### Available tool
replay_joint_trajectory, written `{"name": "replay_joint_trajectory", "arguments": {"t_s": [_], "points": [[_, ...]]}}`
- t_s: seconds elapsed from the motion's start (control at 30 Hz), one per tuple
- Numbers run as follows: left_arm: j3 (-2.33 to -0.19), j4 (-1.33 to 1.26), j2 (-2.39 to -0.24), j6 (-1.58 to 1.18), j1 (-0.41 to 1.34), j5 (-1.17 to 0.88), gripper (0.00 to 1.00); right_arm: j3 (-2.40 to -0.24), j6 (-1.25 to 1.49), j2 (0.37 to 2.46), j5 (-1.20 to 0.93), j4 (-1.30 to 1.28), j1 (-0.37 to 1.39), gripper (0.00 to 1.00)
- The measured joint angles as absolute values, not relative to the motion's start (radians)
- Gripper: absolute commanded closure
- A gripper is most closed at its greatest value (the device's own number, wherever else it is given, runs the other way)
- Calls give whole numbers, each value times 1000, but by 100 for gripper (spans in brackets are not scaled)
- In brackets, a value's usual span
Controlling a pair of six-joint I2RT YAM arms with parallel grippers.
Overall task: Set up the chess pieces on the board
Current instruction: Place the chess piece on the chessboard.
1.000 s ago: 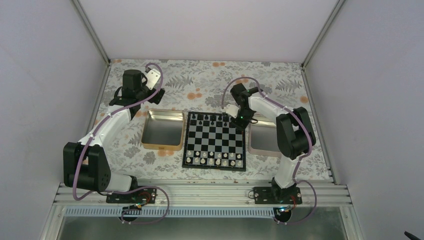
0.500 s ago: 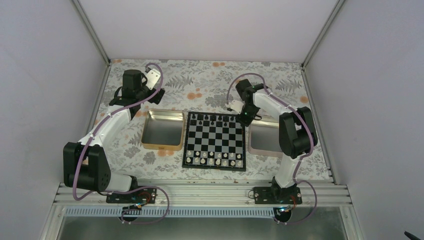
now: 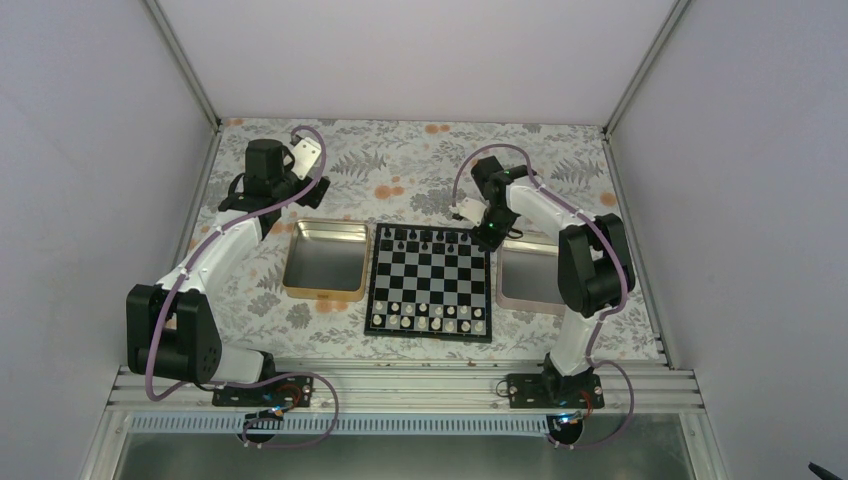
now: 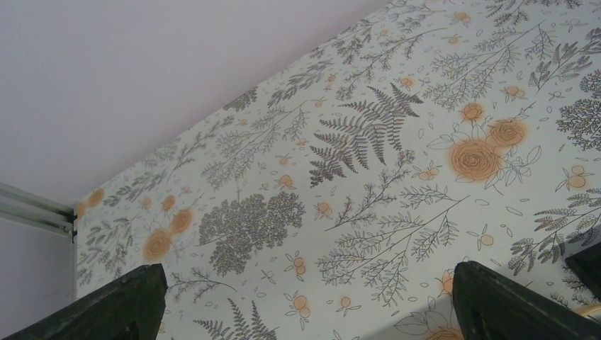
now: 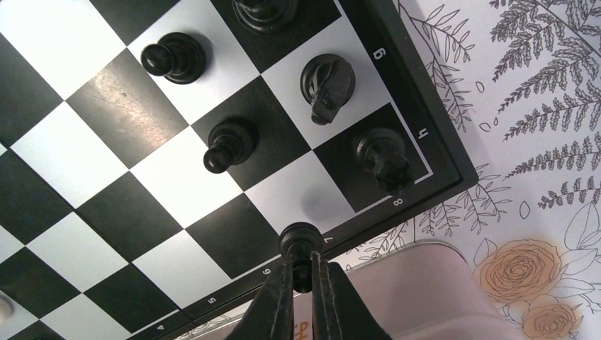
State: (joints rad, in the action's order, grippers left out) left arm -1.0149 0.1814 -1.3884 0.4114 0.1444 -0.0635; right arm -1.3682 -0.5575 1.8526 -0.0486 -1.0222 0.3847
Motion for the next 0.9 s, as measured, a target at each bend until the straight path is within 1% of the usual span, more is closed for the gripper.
{"name": "replay_joint_trajectory", "arguments": {"t_s": [0.43, 0.77, 0.9], "points": [[-1015, 181, -1388, 412, 144, -64, 0, -1372, -561, 1855, -64, -1021, 385, 93], [-1015, 181, -1388, 412, 144, -64, 0, -1372, -569, 1855, -67, -1018, 385, 79], [-1015, 181, -1388, 412, 144, -64, 0, -1372, -571, 1855, -74, -1018, 385, 78]]}}
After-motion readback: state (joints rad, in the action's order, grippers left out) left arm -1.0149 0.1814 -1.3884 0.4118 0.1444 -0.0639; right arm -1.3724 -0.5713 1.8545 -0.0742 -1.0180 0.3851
